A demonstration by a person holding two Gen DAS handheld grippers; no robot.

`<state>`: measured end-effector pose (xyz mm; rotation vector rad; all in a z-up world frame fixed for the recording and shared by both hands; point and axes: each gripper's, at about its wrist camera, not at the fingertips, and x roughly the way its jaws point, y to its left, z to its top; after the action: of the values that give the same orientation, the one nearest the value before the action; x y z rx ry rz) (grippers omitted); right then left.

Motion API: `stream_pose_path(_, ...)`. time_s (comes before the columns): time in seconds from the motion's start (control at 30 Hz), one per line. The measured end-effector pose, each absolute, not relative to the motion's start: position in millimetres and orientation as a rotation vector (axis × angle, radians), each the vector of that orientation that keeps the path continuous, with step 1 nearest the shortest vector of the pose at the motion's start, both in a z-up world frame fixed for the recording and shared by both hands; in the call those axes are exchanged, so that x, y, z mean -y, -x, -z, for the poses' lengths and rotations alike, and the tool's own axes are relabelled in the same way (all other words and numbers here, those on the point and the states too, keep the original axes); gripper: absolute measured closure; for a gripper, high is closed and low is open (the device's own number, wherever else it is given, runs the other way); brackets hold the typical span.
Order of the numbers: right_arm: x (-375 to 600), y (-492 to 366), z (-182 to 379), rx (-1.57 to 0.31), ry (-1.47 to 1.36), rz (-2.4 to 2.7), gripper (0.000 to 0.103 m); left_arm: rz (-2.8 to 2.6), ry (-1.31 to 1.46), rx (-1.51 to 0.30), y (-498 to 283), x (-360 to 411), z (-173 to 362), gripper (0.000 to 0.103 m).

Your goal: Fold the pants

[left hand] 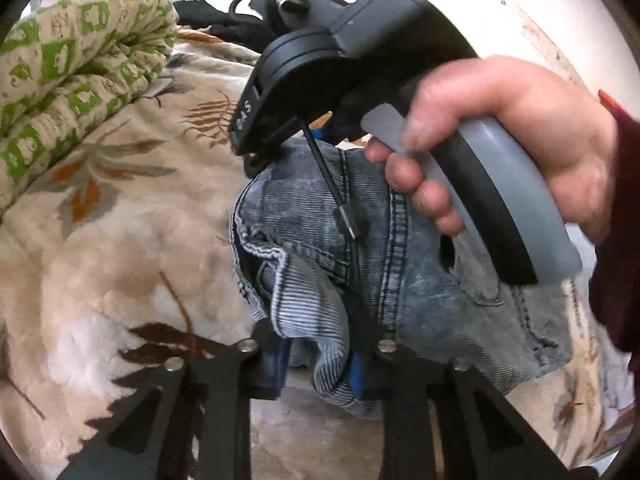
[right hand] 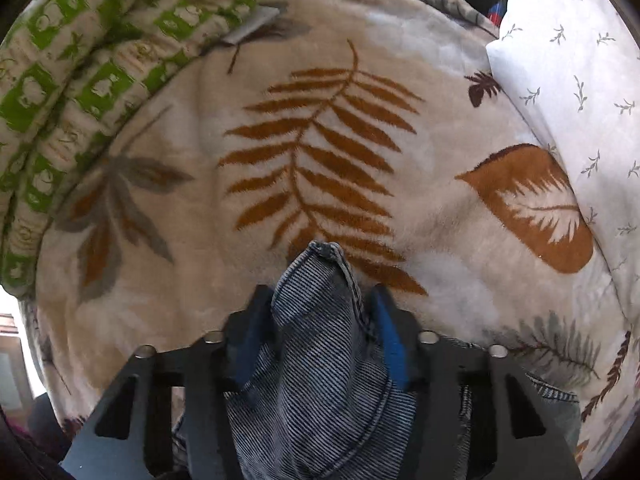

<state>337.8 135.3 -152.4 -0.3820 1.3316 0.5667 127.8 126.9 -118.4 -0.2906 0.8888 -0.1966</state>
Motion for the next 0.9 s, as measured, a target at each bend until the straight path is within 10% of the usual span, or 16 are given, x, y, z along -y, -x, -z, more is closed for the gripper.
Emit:
stream_pose_path(0.17,-120,-321,126,-1.256,0.363,-0.538,0.086,0.234,0.318,-0.871,-124,-127,114,0.083)
stream_pose_path(0.9,160,-223,10,-0.872,-0.094,-0.359,0.089,0.606,0.0,-0.465,-28,-37,8,0.079)
